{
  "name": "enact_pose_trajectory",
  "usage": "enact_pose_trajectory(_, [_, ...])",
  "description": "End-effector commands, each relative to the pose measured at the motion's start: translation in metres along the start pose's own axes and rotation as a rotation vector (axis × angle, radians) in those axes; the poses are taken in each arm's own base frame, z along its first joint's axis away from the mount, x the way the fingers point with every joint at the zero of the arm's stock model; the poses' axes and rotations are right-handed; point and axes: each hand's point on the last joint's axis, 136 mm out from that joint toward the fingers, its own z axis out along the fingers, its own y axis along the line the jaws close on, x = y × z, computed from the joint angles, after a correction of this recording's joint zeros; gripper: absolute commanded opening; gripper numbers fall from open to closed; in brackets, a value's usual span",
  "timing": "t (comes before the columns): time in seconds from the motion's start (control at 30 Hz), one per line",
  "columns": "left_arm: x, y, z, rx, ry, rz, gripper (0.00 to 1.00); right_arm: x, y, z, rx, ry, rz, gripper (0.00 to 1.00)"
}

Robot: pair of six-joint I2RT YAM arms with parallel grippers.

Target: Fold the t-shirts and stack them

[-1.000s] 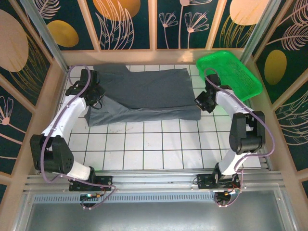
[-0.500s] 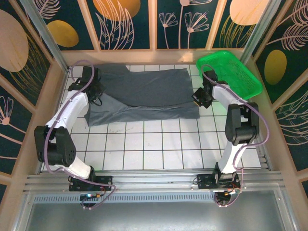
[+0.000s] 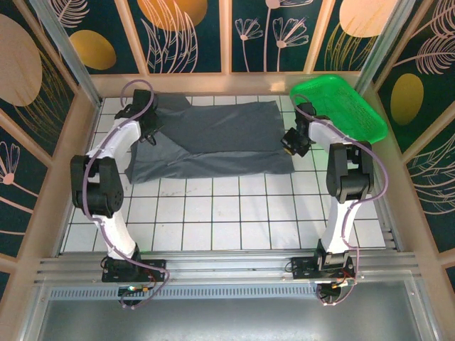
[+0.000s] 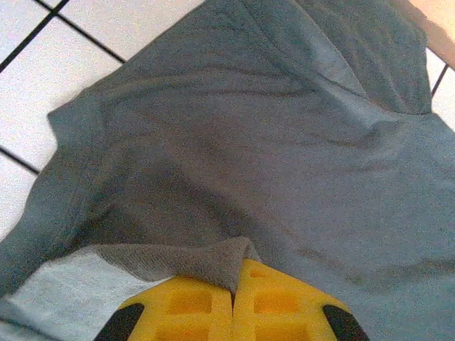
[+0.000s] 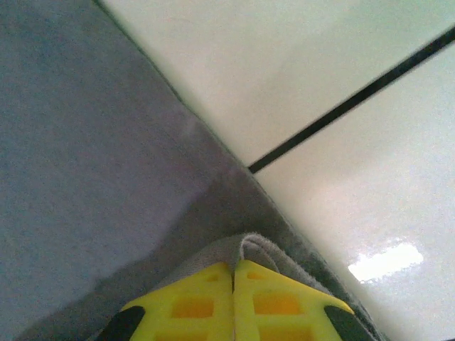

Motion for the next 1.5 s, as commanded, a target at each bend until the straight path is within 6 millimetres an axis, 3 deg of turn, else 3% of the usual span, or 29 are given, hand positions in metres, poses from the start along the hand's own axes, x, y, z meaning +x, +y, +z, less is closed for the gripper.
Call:
enact_pose_trajectory(0.0, [-0.025,-0.013,0.005,0.019,-0.068,0.098,0.03,-0.009,0.009,-0.01,0.008,-0.033,-0.056,0.23])
enact_pose_trajectory(0.03, [-0.027,-0.013,0.005,0.016,-0.074,0.107,0.12,-0.011,0.011,-0.014,0.004,-0.043,-0.067,0.28])
enact_pose_trajectory(0.17, [-0.027,-0.004,-0.001,-0.022,-0.073,0.138,0.64,-0.013,0.011,-0.036,0.009,-0.098,-0.111,0.45])
enact_pose_trajectory(0.23, [-0.023,0.006,-0.011,-0.054,-0.062,0.144,0.78,-0.009,0.007,-0.047,0.009,-0.115,-0.126,0.5])
enact_pose_trajectory(0.33, [-0.003,0.029,-0.031,-0.086,-0.032,0.115,0.77,0.005,-0.002,-0.061,0.005,-0.132,-0.15,0.52])
enact_pose_trajectory(0.43, [0.032,0.059,-0.044,-0.096,0.044,0.053,0.69,0.027,-0.012,-0.066,-0.017,-0.123,-0.172,0.51])
enact_pose_trajectory(0.6, [0.093,0.123,-0.033,-0.138,0.223,-0.073,0.55,0.06,-0.031,-0.058,-0.029,-0.064,-0.192,0.5])
enact_pose_trajectory(0.7, [0.106,0.156,-0.028,-0.176,0.265,-0.167,0.54,0.072,-0.046,-0.05,-0.018,-0.036,-0.183,0.5])
enact_pose_trajectory(0.77, [0.111,0.167,-0.024,-0.155,0.272,-0.241,0.53,0.077,-0.051,-0.045,-0.022,-0.021,-0.173,0.5])
enact_pose_trajectory(1.07, [0.121,0.184,-0.007,-0.173,0.286,-0.332,0.52,0.079,-0.069,-0.027,0.007,0.001,-0.138,0.5])
enact_pose_trajectory(1.33, [0.103,0.169,0.012,-0.101,0.239,-0.361,0.48,0.07,-0.062,-0.018,0.004,0.004,-0.129,0.49])
enact_pose_trajectory(1.47, [0.101,0.167,0.017,-0.085,0.227,-0.378,0.42,0.068,-0.06,-0.008,0.009,0.026,-0.127,0.43])
